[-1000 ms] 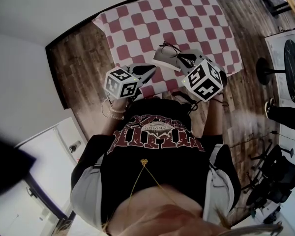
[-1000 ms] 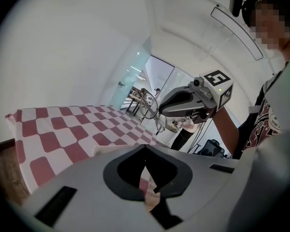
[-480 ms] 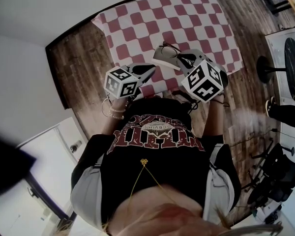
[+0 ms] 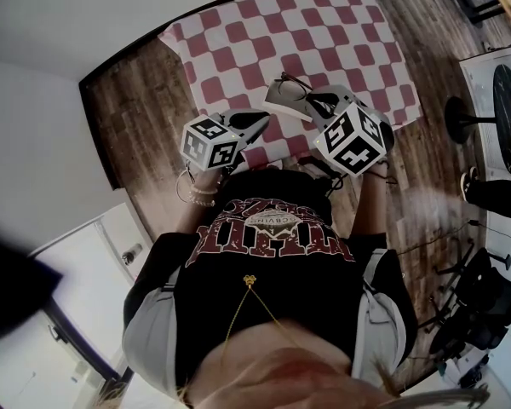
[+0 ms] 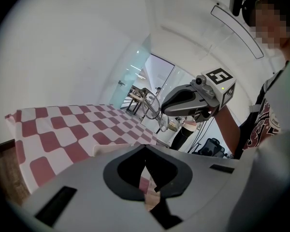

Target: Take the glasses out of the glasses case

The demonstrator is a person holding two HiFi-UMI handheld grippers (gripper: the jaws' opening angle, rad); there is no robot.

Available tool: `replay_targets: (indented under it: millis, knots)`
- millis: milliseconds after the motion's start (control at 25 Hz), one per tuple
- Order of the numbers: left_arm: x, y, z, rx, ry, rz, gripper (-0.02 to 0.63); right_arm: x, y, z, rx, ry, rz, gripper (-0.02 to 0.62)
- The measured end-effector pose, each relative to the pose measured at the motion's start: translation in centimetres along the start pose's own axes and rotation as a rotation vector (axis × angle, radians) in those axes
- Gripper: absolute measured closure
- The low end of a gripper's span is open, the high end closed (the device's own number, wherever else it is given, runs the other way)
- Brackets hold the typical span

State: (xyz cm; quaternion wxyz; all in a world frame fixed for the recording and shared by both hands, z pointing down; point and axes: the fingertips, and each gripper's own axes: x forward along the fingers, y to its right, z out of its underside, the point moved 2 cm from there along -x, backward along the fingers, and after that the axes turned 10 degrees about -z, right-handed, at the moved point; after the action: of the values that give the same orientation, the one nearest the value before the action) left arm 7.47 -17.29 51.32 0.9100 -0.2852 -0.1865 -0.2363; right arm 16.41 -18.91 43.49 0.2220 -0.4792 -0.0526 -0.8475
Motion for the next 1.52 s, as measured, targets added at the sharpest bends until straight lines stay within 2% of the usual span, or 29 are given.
replay_targets:
  millis: [400, 600, 1520]
  knots:
    - [0.1, -0.1, 0.2, 0.016, -0.008, -0.014, 0.607, 0.3, -0.1, 0.2, 0.008, -0.002, -0.012, 0.565]
    - [0.0, 0.0, 0.0, -0.007, 0.008, -0.001, 0.607, 0.4, -0.2, 0.2, 0.008, -0.002, -0.019, 0.565]
    - [0.0, -0.1, 0.4, -0.013, -0.002, 0.005, 0.607, 1.3, -0.6, 0.7, 0.019, -0.015, -0.052, 0.567]
